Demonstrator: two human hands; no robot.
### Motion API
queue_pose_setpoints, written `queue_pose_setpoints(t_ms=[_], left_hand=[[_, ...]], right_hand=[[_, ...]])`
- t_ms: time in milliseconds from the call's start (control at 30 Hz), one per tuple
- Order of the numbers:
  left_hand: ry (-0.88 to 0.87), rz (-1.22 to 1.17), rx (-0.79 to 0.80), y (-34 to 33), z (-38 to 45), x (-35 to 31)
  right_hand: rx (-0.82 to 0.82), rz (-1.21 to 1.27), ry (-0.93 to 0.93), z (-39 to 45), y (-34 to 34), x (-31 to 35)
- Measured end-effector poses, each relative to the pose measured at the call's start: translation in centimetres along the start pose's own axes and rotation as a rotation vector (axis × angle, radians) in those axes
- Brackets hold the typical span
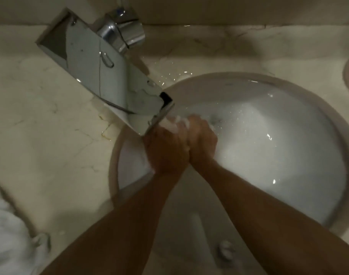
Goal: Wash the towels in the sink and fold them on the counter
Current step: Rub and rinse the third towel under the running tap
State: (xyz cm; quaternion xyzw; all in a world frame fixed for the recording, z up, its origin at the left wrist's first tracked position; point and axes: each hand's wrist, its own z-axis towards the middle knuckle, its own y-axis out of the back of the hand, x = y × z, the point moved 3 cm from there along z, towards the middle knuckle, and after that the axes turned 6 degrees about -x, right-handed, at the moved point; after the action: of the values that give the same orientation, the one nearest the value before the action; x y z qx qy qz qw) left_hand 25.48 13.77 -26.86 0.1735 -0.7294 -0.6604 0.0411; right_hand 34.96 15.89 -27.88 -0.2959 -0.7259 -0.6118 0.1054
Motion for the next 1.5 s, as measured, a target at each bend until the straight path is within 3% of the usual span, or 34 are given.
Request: queue_pose_setpoints(t_ms=[100,167,200,300,367,433,500,533,600,667,733,767,867,967,1000,1067,1133,1233,1300,1400,1500], left_hand=[[0.347,-0.463,0.017,2.6,0.4,-0.4],[0.502,-0.973,0.035,5.3,-0.2,-0.5],[0.52,-1.098,0.006,6.5,-1.1,0.4],[0.335,-0.774,0.096,10.2,-4.4,3.8],[0.28,-0.702,0.324,11.6,-5.9,5.6],[0.264,-0.664,0.544,12.7,-6.4,6.3],[0.207,-0.657,0.679,13.2,-6.7,5.8],[0.162,-0.662,0.681,13.7,-6.9,5.5],[0.056,-0.726,0.665,15.0,-7.4,4.9],[0.009,-0.849,0.68,16.3,-7.9,4.4],[0.015,-0.926,0.647,17.5,-8.1,4.1],[0.045,-0.941,0.607,17.9,-8.1,4.2],[0.179,-0.998,0.473,18.8,-7.9,4.5],[0.224,-1.053,0.462,19.7,-8.1,4.4],[0.196,-0.97,0.488,19.7,-8.1,4.4],[0.042,-0.647,0.522,19.5,-7.9,4.6],[-0.164,-0.336,0.436,19.0,-7.0,5.0],[-0.278,-0.246,0.249,18.9,-5.5,4.3],[-0.212,-0.315,0.11,19.2,-4.5,3.7],[-0.109,-0.577,0.014,19.1,-4.4,2.6],[-0.246,-0.674,0.003,18.1,-6.1,0.3]], right_hand=[[0.024,0.049,-0.071,0.2,0.8,0.4],[0.057,0.26,-0.018,-0.5,1.3,0.0],[0.073,0.363,0.038,-1.2,1.9,-0.5],[0.11,0.468,0.23,-4.3,4.6,-2.7],[0.152,0.44,0.275,-6.2,6.6,-4.5],[0.288,0.398,0.192,-7.2,8.3,-5.1],[0.464,0.18,0.171,-7.5,8.7,-4.8],[0.524,-0.055,0.261,-7.5,8.8,-4.3],[0.48,-0.393,0.521,-7.8,9.0,-3.2],[0.446,-0.208,0.666,-8.3,9.3,-1.2],[0.511,0.148,0.613,-8.7,9.8,0.7],[0.568,0.17,0.582,-8.9,10.0,1.4],[0.673,0.126,0.487,-9.8,9.9,2.2],[0.562,-0.054,0.59,-10.9,9.6,2.9],[0.516,-0.068,0.603,-11.1,9.6,3.2],[0.426,0.212,0.462,-10.5,10.7,3.5],[0.34,0.386,0.37,-9.3,12.7,3.7],[0.279,0.163,0.547,-7.7,16.1,5.3],[0.3,-0.009,0.619,-6.6,17.8,6.2],[0.458,-0.367,0.595,-5.5,17.4,4.8],[0.563,-0.353,0.462,-5.9,14.2,2.9]])
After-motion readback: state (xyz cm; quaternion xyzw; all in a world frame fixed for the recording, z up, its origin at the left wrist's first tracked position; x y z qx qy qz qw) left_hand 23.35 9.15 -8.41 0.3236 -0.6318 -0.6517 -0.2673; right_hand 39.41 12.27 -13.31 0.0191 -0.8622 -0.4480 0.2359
